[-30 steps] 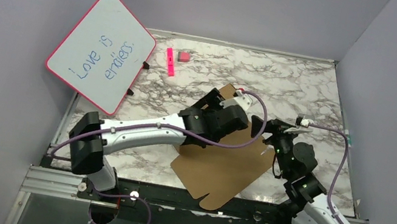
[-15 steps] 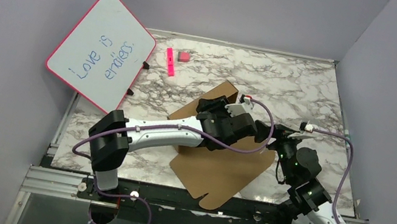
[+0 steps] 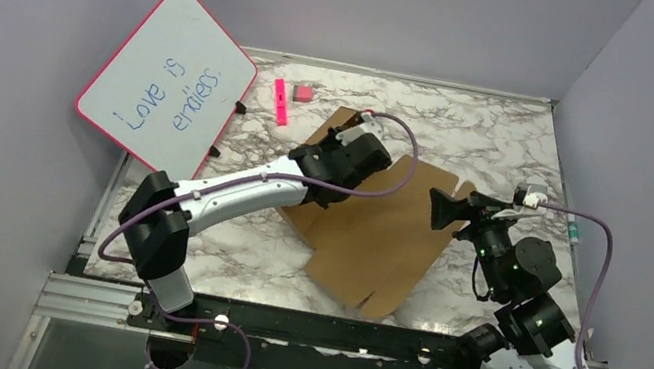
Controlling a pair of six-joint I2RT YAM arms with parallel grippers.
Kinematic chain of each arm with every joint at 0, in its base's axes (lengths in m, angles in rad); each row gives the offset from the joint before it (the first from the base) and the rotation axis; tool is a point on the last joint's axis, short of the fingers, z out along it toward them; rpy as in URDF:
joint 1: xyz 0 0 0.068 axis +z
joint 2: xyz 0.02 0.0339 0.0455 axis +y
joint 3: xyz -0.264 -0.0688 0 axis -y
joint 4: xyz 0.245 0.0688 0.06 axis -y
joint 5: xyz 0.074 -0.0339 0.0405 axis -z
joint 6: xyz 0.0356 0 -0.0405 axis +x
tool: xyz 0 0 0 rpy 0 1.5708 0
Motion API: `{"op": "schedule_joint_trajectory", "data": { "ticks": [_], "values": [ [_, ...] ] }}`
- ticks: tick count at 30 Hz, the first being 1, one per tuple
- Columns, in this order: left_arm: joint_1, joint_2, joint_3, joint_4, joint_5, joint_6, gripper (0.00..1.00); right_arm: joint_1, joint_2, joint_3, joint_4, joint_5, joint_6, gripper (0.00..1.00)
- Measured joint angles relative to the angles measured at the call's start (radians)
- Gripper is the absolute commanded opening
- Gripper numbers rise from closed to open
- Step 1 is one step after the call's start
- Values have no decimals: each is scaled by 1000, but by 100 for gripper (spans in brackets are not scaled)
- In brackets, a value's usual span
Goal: Fold the paper box
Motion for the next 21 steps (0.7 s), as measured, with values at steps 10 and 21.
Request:
{"op": "schedule_joint_trajectory", "data": {
  "ticks": [10,21],
  "values": [
    [263,-140,-88,34,384,-137,5,0,71,275,-169,-62,-51,97],
    [440,-175,-313,140,754,-290,11,0,335,552,-277,-161,-116,97]
  ]
}}
